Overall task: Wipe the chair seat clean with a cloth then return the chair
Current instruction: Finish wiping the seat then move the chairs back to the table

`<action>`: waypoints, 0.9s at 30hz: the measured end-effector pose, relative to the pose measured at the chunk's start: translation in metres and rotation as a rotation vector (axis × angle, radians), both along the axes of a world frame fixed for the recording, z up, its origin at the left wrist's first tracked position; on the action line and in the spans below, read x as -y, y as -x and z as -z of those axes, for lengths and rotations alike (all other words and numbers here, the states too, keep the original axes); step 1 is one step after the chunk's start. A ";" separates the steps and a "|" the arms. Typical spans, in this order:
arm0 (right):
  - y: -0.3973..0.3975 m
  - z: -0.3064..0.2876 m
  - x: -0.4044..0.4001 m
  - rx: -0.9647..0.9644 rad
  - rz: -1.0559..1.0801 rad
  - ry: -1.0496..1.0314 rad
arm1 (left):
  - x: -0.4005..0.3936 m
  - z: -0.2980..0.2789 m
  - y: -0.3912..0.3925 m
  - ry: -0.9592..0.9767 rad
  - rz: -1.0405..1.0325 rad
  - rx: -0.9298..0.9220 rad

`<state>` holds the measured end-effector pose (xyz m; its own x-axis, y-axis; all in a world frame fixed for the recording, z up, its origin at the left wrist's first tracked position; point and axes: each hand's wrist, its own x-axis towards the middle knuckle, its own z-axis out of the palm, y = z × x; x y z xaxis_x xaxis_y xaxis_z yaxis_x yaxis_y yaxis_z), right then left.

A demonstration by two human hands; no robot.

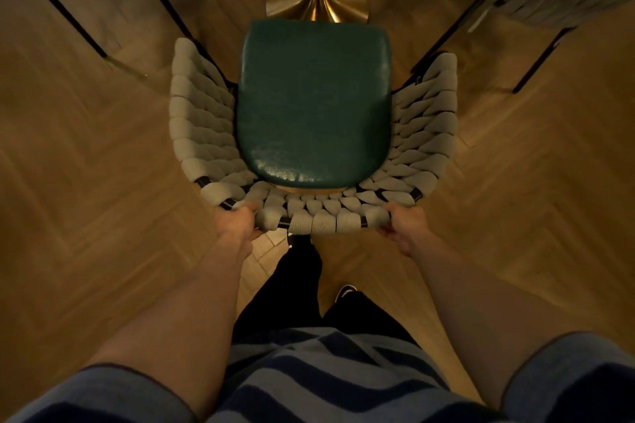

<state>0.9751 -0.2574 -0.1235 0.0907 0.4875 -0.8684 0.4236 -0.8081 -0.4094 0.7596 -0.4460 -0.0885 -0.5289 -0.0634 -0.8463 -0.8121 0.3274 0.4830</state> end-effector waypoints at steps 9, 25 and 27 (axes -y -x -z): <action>0.051 -0.007 -0.071 0.009 -0.006 0.034 | -0.073 0.002 0.050 -0.018 0.011 -0.022; 0.058 -0.018 -0.107 -0.027 -0.072 0.050 | -0.103 -0.004 0.074 -0.037 0.096 0.053; 0.051 -0.024 -0.102 -0.008 -0.123 0.056 | -0.094 -0.009 0.072 -0.047 0.132 0.046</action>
<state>0.9240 -0.1551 -0.0991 0.0262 0.4453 -0.8950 0.5175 -0.7720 -0.3689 0.6880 -0.3517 -0.0799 -0.4906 0.0445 -0.8703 -0.7853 0.4103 0.4636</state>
